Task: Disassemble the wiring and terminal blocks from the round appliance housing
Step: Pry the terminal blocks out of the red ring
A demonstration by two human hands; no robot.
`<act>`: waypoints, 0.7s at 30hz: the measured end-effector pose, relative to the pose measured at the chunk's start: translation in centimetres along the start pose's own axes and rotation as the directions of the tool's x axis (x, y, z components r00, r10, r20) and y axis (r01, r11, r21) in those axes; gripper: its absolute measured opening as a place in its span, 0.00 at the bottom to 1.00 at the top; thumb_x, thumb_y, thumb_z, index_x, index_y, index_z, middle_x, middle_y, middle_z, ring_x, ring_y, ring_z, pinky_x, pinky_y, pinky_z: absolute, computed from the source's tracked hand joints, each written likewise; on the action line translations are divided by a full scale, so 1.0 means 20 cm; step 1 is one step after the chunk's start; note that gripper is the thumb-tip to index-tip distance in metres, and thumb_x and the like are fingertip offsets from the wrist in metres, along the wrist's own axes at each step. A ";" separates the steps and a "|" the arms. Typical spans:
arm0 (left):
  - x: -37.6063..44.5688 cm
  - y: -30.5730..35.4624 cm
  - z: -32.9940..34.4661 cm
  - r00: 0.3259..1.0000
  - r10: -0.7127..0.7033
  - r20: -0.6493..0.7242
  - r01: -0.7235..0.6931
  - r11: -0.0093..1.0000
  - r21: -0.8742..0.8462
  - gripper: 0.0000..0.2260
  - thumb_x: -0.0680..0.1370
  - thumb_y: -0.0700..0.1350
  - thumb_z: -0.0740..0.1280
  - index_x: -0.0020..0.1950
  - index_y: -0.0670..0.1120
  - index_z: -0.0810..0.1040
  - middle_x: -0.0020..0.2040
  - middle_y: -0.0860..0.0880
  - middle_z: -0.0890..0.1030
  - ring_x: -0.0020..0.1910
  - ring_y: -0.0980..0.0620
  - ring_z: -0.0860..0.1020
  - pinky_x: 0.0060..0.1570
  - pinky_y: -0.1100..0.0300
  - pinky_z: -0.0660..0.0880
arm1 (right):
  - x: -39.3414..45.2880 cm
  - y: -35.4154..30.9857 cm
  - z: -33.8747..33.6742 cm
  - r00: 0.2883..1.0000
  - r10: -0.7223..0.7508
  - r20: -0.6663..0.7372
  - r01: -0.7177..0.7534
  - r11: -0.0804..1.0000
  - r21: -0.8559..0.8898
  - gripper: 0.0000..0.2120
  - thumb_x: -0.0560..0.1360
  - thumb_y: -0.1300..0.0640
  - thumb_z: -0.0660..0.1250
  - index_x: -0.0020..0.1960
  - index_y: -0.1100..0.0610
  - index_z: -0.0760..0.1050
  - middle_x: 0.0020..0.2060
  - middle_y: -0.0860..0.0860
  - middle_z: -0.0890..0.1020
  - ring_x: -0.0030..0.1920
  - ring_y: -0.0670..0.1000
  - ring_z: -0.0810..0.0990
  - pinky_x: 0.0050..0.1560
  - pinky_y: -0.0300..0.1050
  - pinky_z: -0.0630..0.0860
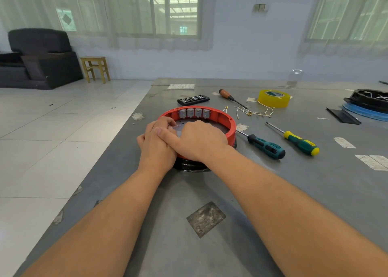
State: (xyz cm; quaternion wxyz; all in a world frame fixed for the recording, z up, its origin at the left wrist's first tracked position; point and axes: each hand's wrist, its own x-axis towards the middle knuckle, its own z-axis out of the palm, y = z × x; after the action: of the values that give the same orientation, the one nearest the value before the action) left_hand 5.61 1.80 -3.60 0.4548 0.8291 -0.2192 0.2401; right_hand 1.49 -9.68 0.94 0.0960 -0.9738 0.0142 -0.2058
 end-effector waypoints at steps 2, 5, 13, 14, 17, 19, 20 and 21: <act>0.00 0.00 0.00 1.000 -0.003 0.007 0.002 1.000 0.008 0.26 0.73 0.56 0.45 0.60 0.52 0.76 0.53 0.54 0.78 0.62 0.53 0.69 0.56 0.57 0.57 | 0.00 0.00 0.01 1.000 -0.004 -0.031 0.003 1.000 -0.012 0.39 0.66 0.16 0.39 0.29 0.50 0.64 0.27 0.46 0.67 0.28 0.47 0.64 0.30 0.43 0.57; 0.01 0.00 0.00 1.000 -0.009 0.013 0.009 1.000 0.015 0.22 0.75 0.52 0.48 0.60 0.51 0.76 0.53 0.53 0.79 0.62 0.49 0.72 0.55 0.56 0.57 | 0.00 0.00 0.01 0.998 -0.013 -0.062 0.011 0.999 -0.032 0.38 0.67 0.16 0.38 0.28 0.50 0.63 0.27 0.46 0.67 0.28 0.48 0.64 0.30 0.43 0.57; 0.01 -0.02 0.01 0.999 -0.016 0.033 0.015 1.000 0.026 0.14 0.78 0.51 0.51 0.55 0.54 0.75 0.53 0.54 0.78 0.62 0.51 0.72 0.54 0.57 0.55 | 0.00 0.03 -0.03 1.000 -0.029 -0.011 0.028 1.000 -0.013 0.38 0.69 0.19 0.36 0.32 0.50 0.67 0.31 0.48 0.71 0.38 0.56 0.73 0.33 0.47 0.62; 0.01 -0.02 0.01 0.999 -0.025 0.039 0.024 0.999 0.035 0.14 0.79 0.52 0.50 0.54 0.55 0.74 0.54 0.55 0.77 0.63 0.54 0.69 0.54 0.58 0.54 | 0.00 0.04 -0.05 0.998 -0.055 -0.004 0.056 0.996 0.063 0.38 0.70 0.21 0.36 0.34 0.51 0.68 0.33 0.48 0.73 0.40 0.56 0.74 0.37 0.49 0.65; 0.02 -0.02 0.02 0.998 -0.053 0.037 0.053 0.999 0.007 0.14 0.78 0.51 0.49 0.52 0.56 0.74 0.54 0.57 0.76 0.58 0.63 0.65 0.55 0.58 0.54 | -0.02 0.12 -0.13 0.979 -0.127 -0.157 0.166 0.949 0.269 0.29 0.80 0.35 0.41 0.43 0.51 0.73 0.39 0.46 0.76 0.45 0.52 0.73 0.46 0.50 0.67; 0.02 -0.02 0.02 0.998 -0.047 0.040 0.047 0.999 0.009 0.14 0.78 0.51 0.50 0.52 0.56 0.75 0.55 0.57 0.76 0.57 0.66 0.63 0.57 0.58 0.54 | -0.06 0.24 -0.13 0.955 -0.062 -0.290 0.146 0.949 0.280 0.24 0.84 0.42 0.45 0.44 0.51 0.74 0.39 0.46 0.76 0.46 0.52 0.75 0.50 0.52 0.70; 0.02 -0.03 0.02 0.998 -0.043 0.042 0.043 0.999 0.015 0.14 0.79 0.51 0.50 0.53 0.56 0.75 0.55 0.57 0.76 0.56 0.66 0.63 0.58 0.58 0.54 | -0.10 0.30 -0.12 0.949 -0.037 -0.314 0.121 0.960 0.251 0.22 0.85 0.44 0.47 0.43 0.50 0.73 0.39 0.46 0.76 0.45 0.51 0.75 0.52 0.53 0.71; 0.02 -0.03 0.02 0.998 -0.041 0.044 0.040 0.999 0.022 0.14 0.79 0.52 0.50 0.53 0.55 0.75 0.55 0.57 0.77 0.57 0.66 0.63 0.58 0.57 0.54 | -0.13 0.36 -0.10 0.948 -0.032 -0.316 0.101 0.973 0.206 0.20 0.86 0.46 0.49 0.41 0.50 0.72 0.38 0.46 0.75 0.44 0.51 0.74 0.52 0.55 0.71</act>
State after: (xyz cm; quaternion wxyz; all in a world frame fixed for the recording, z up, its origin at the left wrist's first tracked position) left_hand 6.40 1.61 -3.89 0.4458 0.8433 -0.2098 0.2145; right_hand -1.53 -16.83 0.28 0.1925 -0.9125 -0.0268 -0.3600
